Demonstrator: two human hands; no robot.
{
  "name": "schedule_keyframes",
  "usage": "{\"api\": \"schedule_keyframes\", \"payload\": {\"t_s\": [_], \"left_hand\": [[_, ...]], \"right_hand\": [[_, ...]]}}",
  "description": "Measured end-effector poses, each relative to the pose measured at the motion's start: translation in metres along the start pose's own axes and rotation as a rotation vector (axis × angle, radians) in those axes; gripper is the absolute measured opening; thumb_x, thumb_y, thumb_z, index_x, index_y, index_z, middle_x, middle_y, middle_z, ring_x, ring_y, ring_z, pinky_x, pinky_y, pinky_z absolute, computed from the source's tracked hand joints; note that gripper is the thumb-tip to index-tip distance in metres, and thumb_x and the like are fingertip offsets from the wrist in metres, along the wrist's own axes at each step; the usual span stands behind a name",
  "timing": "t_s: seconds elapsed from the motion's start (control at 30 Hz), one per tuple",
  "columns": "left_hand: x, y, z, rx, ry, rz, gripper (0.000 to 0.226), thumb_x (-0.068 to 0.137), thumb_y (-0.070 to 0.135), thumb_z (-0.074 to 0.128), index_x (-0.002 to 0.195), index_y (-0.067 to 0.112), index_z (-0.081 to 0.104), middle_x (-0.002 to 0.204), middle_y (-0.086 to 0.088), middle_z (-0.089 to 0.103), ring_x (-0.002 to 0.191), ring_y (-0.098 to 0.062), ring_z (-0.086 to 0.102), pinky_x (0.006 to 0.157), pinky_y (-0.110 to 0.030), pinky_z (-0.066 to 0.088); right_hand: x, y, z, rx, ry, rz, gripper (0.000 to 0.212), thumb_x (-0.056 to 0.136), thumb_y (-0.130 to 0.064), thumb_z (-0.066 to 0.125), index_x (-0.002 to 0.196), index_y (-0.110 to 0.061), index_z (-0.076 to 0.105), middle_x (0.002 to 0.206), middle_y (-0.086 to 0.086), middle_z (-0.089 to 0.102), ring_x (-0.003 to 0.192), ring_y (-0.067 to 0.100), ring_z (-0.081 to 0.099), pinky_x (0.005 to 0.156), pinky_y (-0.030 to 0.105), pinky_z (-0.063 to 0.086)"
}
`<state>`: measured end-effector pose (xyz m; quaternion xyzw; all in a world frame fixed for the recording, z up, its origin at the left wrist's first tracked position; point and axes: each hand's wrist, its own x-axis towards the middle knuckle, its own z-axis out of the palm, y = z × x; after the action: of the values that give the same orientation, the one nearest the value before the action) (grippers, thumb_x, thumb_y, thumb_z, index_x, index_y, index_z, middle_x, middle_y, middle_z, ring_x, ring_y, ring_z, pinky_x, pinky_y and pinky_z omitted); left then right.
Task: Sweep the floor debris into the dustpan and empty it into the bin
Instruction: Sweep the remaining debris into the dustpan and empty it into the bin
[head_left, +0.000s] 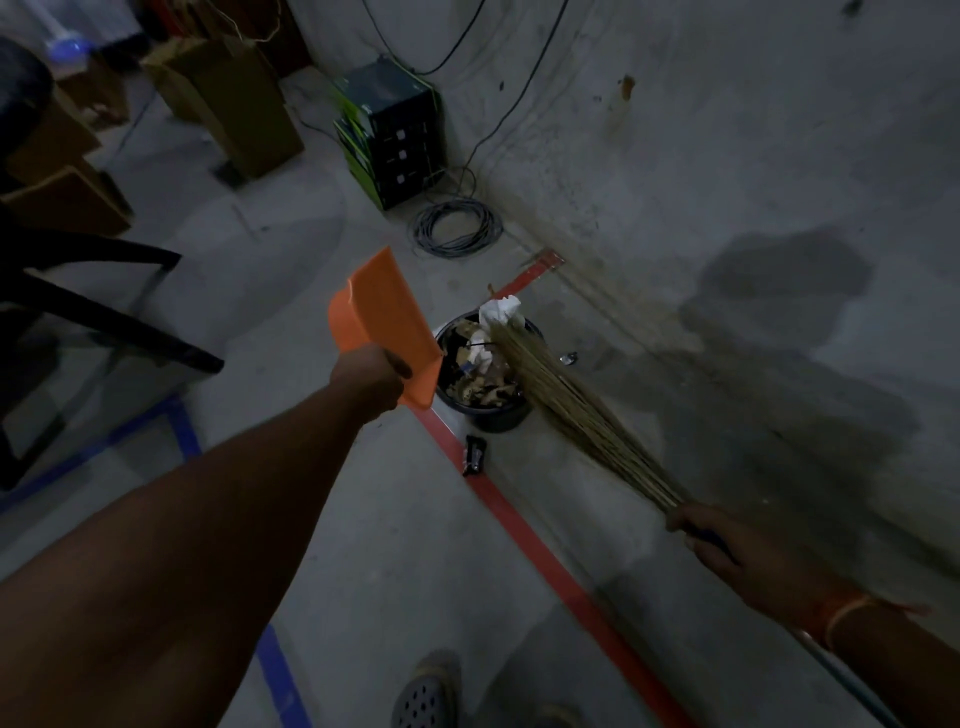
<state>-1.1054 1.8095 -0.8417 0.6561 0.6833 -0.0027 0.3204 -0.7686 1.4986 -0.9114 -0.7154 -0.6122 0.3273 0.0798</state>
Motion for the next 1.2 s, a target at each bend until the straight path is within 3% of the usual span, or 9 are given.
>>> {"api": "schedule_keyframes", "payload": {"t_s": [0.1, 0.27, 0.37, 0.43, 0.53, 0.67, 0.8, 0.97, 1.2], "left_hand": [[-0.012, -0.023, 0.001, -0.041, 0.001, -0.011, 0.039, 0.095, -0.006, 0.055, 0.125, 0.015, 0.07, 0.12, -0.015, 0.064, 0.078, -0.021, 0.065, 0.053, -0.024, 0.049], [-0.033, -0.064, 0.009, -0.197, 0.018, -0.044, 0.04, 0.094, -0.002, 0.058, 0.121, 0.023, 0.072, 0.09, -0.015, 0.069, 0.065, -0.024, 0.064, 0.05, -0.028, 0.049], [-0.053, -0.09, 0.014, -0.303, 0.009, -0.036, 0.039, 0.094, -0.001, 0.059, 0.122, 0.022, 0.073, 0.09, -0.015, 0.068, 0.064, -0.022, 0.063, 0.046, -0.026, 0.046], [-0.07, -0.109, 0.015, -0.353, 0.008, -0.031, 0.04, 0.094, -0.001, 0.06, 0.123, 0.022, 0.073, 0.089, -0.015, 0.067, 0.063, -0.02, 0.063, 0.043, -0.023, 0.045], [-0.109, -0.144, 0.012, -0.39, 0.012, -0.005, 0.038, 0.094, 0.0, 0.06, 0.121, 0.023, 0.073, 0.092, -0.015, 0.068, 0.061, -0.017, 0.063, 0.044, -0.023, 0.046], [-0.167, -0.2, 0.011, -0.444, -0.013, 0.001, 0.036, 0.096, 0.002, 0.06, 0.122, 0.024, 0.072, 0.102, -0.015, 0.07, 0.065, -0.018, 0.062, 0.049, -0.027, 0.047], [-0.226, -0.266, 0.019, -0.535, -0.02, -0.02, 0.036, 0.098, 0.002, 0.058, 0.123, 0.026, 0.07, 0.106, -0.018, 0.07, 0.07, -0.019, 0.062, 0.051, -0.029, 0.047], [-0.316, -0.339, 0.037, -0.681, 0.024, -0.04, 0.037, 0.098, -0.001, 0.056, 0.122, 0.024, 0.07, 0.107, -0.018, 0.07, 0.065, -0.017, 0.057, 0.045, -0.025, 0.042], [-0.483, -0.441, 0.09, -0.861, 0.173, -0.105, 0.04, 0.097, -0.004, 0.053, 0.114, 0.025, 0.073, 0.099, -0.013, 0.072, 0.067, -0.022, 0.055, 0.049, -0.026, 0.04]], "right_hand": [[-0.006, -0.012, -0.003, 0.055, -0.013, 0.019, 0.056, 0.078, -0.083, 0.018, 0.114, -0.055, 0.05, 0.113, -0.024, 0.06, 0.102, -0.002, 0.057, 0.089, 0.032, 0.05], [-0.02, -0.033, -0.001, 0.079, 0.031, 0.01, 0.03, 0.091, -0.06, 0.04, 0.113, -0.048, 0.056, 0.116, -0.022, 0.06, 0.103, -0.003, 0.057, 0.091, 0.032, 0.05], [-0.037, -0.047, 0.004, 0.151, 0.071, 0.005, 0.037, 0.087, -0.066, 0.043, 0.112, -0.043, 0.059, 0.107, -0.017, 0.063, 0.077, 0.015, 0.068, 0.069, 0.032, 0.058], [-0.05, -0.08, 0.003, 0.227, 0.076, 0.039, 0.02, 0.093, -0.04, 0.052, 0.109, -0.034, 0.061, 0.099, -0.007, 0.065, 0.053, 0.017, 0.063, 0.047, 0.023, 0.052], [-0.072, -0.118, 0.015, 0.284, 0.074, 0.037, 0.015, 0.097, -0.008, 0.049, 0.105, -0.013, 0.061, 0.092, 0.012, 0.061, 0.041, 0.002, 0.051, 0.04, 0.012, 0.039], [-0.116, -0.153, 0.046, 0.306, 0.017, 0.068, 0.015, 0.099, -0.017, 0.05, 0.107, -0.021, 0.061, 0.076, 0.007, 0.063, 0.037, 0.021, 0.047, 0.036, 0.023, 0.039], [-0.151, -0.186, 0.081, 0.231, -0.007, 0.02, 0.015, 0.098, -0.025, 0.052, 0.106, -0.035, 0.061, 0.083, -0.005, 0.065, 0.04, 0.021, 0.055, 0.039, 0.026, 0.046], [-0.196, -0.225, 0.129, 0.3, -0.018, -0.04, 0.024, 0.097, -0.02, 0.054, 0.097, -0.043, 0.06, 0.073, 0.006, 0.062, 0.042, 0.019, 0.054, 0.04, 0.026, 0.045], [-0.282, -0.252, 0.207, 0.259, -0.07, -0.129, 0.019, 0.097, -0.022, 0.054, 0.103, -0.039, 0.06, 0.075, 0.02, 0.065, 0.052, 0.039, 0.061, 0.043, 0.043, 0.052]]}}
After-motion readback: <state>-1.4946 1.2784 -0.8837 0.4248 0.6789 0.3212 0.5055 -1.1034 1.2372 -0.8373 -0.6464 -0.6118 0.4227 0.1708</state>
